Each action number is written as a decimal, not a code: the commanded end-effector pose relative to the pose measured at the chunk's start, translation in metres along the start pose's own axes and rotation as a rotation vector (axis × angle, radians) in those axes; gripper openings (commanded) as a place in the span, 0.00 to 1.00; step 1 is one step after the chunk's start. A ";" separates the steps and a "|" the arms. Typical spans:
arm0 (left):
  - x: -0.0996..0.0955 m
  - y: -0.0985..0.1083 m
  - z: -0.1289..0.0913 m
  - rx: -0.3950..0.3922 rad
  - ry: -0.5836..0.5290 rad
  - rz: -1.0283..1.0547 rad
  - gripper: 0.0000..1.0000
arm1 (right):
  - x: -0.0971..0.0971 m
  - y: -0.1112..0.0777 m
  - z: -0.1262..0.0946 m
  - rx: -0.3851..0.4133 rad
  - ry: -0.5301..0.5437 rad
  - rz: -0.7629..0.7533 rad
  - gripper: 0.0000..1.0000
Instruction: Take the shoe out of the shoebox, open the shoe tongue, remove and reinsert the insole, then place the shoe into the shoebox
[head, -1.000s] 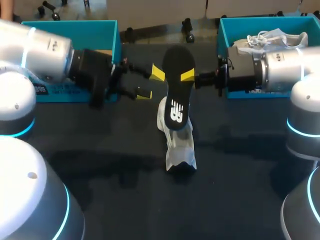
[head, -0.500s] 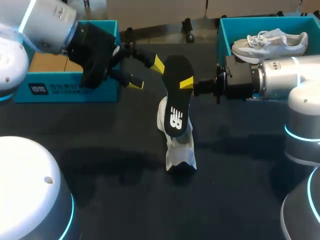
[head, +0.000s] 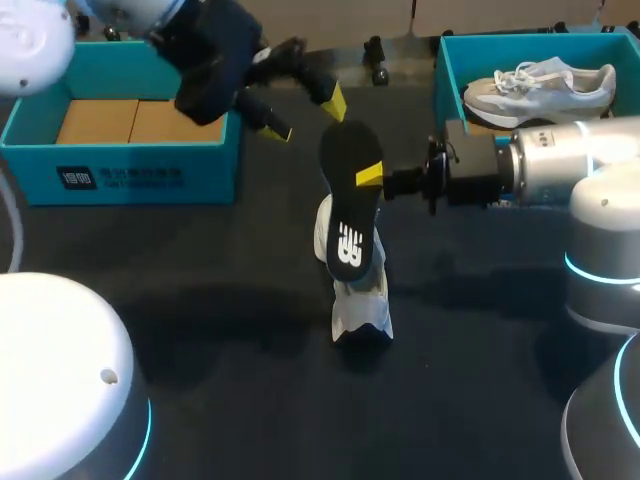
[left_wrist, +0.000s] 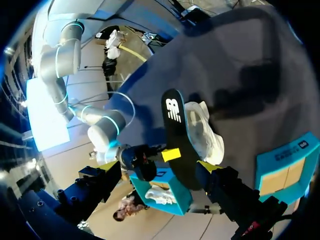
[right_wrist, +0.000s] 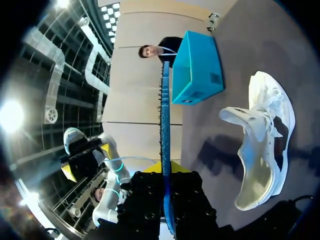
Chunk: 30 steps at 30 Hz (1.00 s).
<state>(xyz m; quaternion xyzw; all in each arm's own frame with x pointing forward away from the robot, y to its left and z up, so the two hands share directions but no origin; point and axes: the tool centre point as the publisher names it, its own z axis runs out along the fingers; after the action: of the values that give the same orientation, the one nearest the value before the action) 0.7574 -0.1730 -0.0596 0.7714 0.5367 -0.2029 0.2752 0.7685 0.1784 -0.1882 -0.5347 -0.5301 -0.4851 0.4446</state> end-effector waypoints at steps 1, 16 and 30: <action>-0.009 0.013 0.002 0.105 0.248 -0.015 1.00 | -0.001 0.000 0.000 0.003 0.001 0.001 0.00; -0.017 0.025 -0.006 0.151 0.436 -0.096 1.00 | -0.007 0.003 -0.003 0.017 0.011 -0.012 0.00; 0.001 0.027 0.001 0.181 0.577 -0.189 1.00 | -0.013 0.003 0.001 0.019 0.026 -0.020 0.00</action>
<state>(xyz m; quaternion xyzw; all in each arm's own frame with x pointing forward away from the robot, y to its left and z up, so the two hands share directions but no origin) 0.7807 -0.1766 -0.0567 0.7653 0.6340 -0.0892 0.0663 0.7708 0.1753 -0.1986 -0.5190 -0.5350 -0.4908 0.4511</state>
